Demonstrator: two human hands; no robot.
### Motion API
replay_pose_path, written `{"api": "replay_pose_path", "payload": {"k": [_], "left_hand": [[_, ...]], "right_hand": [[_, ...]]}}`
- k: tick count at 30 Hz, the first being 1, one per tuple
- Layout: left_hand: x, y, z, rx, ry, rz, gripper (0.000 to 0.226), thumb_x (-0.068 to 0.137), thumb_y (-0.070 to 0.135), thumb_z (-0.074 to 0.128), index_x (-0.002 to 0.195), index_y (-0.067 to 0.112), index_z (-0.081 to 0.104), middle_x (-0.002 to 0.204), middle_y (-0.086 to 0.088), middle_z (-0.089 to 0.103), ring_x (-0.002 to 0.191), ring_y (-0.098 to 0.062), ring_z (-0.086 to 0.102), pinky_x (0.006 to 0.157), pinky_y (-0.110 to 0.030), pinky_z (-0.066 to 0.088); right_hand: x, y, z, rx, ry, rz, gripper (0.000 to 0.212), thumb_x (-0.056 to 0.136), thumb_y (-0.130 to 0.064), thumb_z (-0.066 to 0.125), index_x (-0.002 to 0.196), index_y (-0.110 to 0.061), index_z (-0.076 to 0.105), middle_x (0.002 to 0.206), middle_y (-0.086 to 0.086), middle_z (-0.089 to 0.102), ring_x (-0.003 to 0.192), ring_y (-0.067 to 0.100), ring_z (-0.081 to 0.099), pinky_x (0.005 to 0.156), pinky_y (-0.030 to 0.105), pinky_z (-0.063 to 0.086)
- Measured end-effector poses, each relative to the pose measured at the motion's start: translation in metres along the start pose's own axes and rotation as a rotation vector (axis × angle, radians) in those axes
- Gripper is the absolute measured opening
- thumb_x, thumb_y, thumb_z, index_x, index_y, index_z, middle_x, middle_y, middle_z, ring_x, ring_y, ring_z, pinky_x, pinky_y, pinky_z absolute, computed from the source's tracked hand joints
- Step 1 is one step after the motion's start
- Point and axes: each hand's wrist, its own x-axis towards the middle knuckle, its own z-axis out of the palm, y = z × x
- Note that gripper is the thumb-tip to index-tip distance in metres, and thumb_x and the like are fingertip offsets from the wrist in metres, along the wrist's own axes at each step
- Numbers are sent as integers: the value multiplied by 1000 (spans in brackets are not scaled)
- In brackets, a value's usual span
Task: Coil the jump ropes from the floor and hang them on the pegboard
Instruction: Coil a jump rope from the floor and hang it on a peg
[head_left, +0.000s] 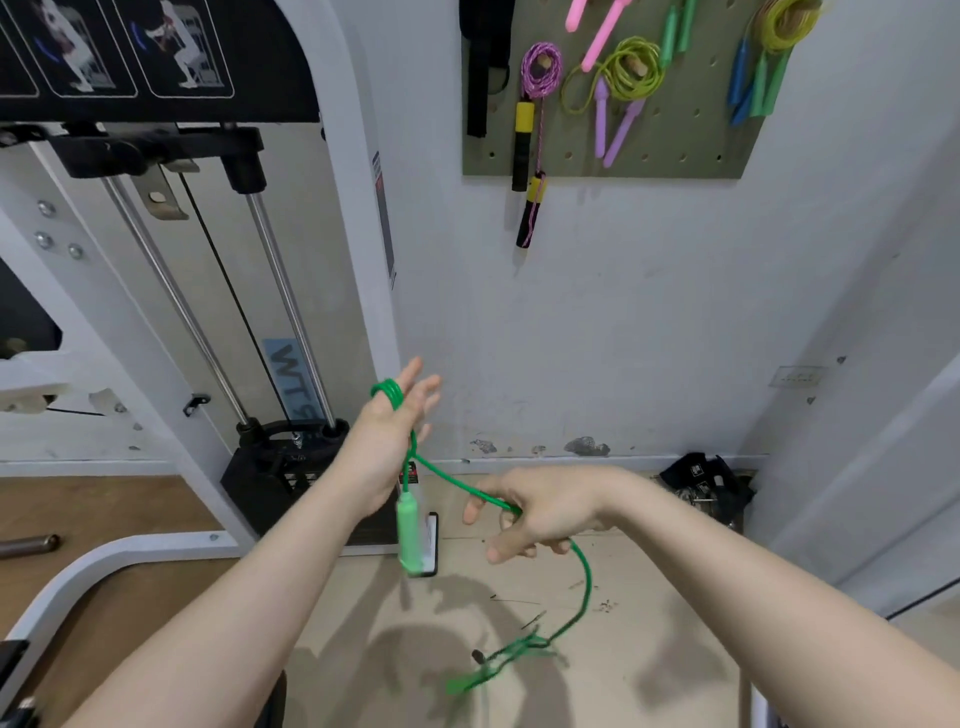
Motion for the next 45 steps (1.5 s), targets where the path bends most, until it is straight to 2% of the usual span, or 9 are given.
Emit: {"api": "replay_pose_path", "payload": {"k": [6, 12, 17, 24, 28, 31, 35, 39, 45], "left_hand": [[-30, -12, 20, 148, -341, -120, 58, 97, 43, 24, 94, 4, 67, 42, 3, 54, 32, -11, 43, 53, -25, 43], [-45, 33, 33, -603, -977, -158, 52, 88, 54, 48, 113, 13, 68, 75, -6, 73, 24, -2, 34, 46, -11, 45], [-33, 58, 25, -642, -601, 18, 49, 74, 29, 65, 122, 23, 59, 121, -2, 65, 79, -18, 72, 65, -27, 58], [3, -15, 1, -115, -68, -153, 52, 97, 10, 43, 146, 19, 26, 150, -4, 34, 130, -14, 40, 106, -29, 32], [-16, -33, 24, 287, -372, -147, 29, 99, 12, 40, 125, 20, 51, 131, -4, 55, 109, -8, 56, 96, -17, 42], [-27, -16, 35, 57, -454, -261, 37, 98, 37, 33, 118, 13, 54, 90, -13, 71, 72, -16, 68, 73, -23, 54], [-34, 11, 30, -392, -563, -379, 88, 82, 71, 16, 78, 2, 70, 35, -4, 44, 26, -11, 26, 38, -17, 26], [-32, 24, 21, -951, -994, -260, 60, 97, 43, 38, 114, -11, 57, 64, -11, 64, 32, -7, 26, 40, -18, 30], [-17, 7, 10, -689, -168, -203, 39, 92, 17, 43, 128, 2, 46, 112, -10, 68, 52, -11, 65, 49, -17, 52]], "right_hand": [[-31, -21, -39, 153, 409, -252, 11, 85, -11, 64, 78, -3, 65, 45, -7, 47, 39, 2, 40, 42, 15, 39], [-1, 19, -32, 319, 672, -275, 27, 86, -27, 62, 70, -5, 57, 62, 19, 48, 53, 24, 46, 51, 27, 39], [14, 46, 2, -27, 389, -36, 24, 90, -30, 51, 75, -12, 60, 66, 5, 60, 56, 4, 58, 59, 30, 45], [-11, 3, -1, -401, 261, -127, 9, 88, -17, 58, 80, -16, 54, 54, -3, 42, 49, 12, 41, 48, 21, 30], [-17, -21, -28, -415, 519, -234, 12, 84, -18, 65, 78, -8, 69, 56, -5, 51, 52, 9, 45, 51, 16, 31], [-15, -21, -44, -104, 702, -314, 7, 77, -15, 73, 72, -10, 70, 56, -10, 59, 51, -1, 47, 55, 15, 37], [-1, -8, -52, 157, 865, -336, 22, 77, -19, 74, 60, -15, 59, 45, -11, 40, 44, 3, 31, 46, 18, 25], [17, 15, -26, 403, 568, -311, 26, 93, -22, 54, 71, -9, 59, 48, -8, 41, 43, 4, 34, 43, 17, 28], [18, 22, 7, 137, 343, -173, 18, 100, -18, 40, 97, -24, 57, 69, -9, 50, 57, -2, 44, 57, 16, 38]]}}
